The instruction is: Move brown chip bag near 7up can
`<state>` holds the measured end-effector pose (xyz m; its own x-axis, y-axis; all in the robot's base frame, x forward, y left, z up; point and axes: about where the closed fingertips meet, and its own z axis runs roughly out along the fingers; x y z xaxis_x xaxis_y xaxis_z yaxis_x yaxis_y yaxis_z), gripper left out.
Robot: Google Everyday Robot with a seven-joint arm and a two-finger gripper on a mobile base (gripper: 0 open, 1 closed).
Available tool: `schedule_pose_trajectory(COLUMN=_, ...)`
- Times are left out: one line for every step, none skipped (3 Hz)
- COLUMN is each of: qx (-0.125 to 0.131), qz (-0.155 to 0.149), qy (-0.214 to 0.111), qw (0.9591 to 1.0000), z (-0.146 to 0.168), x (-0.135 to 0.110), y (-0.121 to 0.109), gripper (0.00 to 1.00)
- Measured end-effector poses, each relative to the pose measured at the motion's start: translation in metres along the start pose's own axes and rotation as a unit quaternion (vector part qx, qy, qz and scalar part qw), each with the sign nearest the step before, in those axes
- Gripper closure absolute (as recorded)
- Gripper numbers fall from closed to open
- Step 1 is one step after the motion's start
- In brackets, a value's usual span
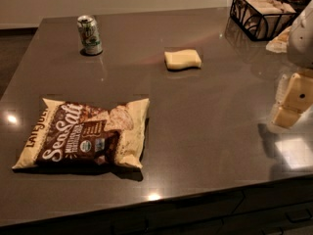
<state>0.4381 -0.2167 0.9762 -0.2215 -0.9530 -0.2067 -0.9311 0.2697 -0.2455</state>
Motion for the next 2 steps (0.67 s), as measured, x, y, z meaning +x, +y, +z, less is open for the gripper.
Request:
schedule_pose_trajectory(qx=0.0, qz=0.0, qy=0.0, qw=1.0, z=0.0, x=0.0, y=0.0, gripper=0.0)
schedule_pose_trajectory(qx=-0.006, qz=-0.012, qy=-0.022, qw=0.9997, z=0.002, x=-0.014, y=0.004, gripper=0.0)
